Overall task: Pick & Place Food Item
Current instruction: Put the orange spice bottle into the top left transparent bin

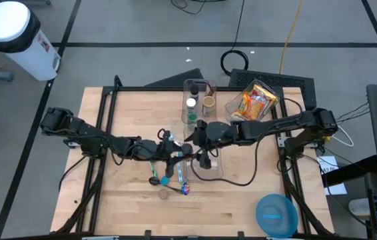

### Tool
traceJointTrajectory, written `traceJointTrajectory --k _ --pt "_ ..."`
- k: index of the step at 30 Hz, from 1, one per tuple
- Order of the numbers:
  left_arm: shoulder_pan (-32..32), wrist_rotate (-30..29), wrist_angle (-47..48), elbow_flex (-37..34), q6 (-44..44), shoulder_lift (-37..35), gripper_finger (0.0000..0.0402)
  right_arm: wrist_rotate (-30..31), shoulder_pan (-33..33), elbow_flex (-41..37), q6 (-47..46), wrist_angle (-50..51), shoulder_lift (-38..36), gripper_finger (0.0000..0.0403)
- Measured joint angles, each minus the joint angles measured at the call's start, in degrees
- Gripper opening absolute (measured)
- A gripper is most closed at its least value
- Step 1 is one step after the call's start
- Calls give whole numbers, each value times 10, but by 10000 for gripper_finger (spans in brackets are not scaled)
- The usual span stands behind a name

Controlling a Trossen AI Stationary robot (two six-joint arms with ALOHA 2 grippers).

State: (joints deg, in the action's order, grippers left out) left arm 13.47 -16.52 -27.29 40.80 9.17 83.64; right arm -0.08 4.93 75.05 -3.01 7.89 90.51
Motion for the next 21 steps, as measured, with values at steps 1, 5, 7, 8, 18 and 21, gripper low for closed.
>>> traceJointTrajectory --k 1,5,7,8,18,21 --pt "0 -1 0 0 0 0 131 0 0 0 0 -6 5 280" --pt "0 -1 3 0 0 0 131 -1 0 -1 5 -7 17 256" --pt "0 -3 0 0 1 0 131 -1 0 -1 7 -9 15 240" --pt "-1 -3 -2 0 1 -1 131 -1 0 -1 7 -11 15 231" --pt "0 -2 0 1 4 -1 132 -1 4 -1 4 -13 7 191" --pt "0 -1 2 1 14 -1 147 -1 4 -1 5 -13 7 192"
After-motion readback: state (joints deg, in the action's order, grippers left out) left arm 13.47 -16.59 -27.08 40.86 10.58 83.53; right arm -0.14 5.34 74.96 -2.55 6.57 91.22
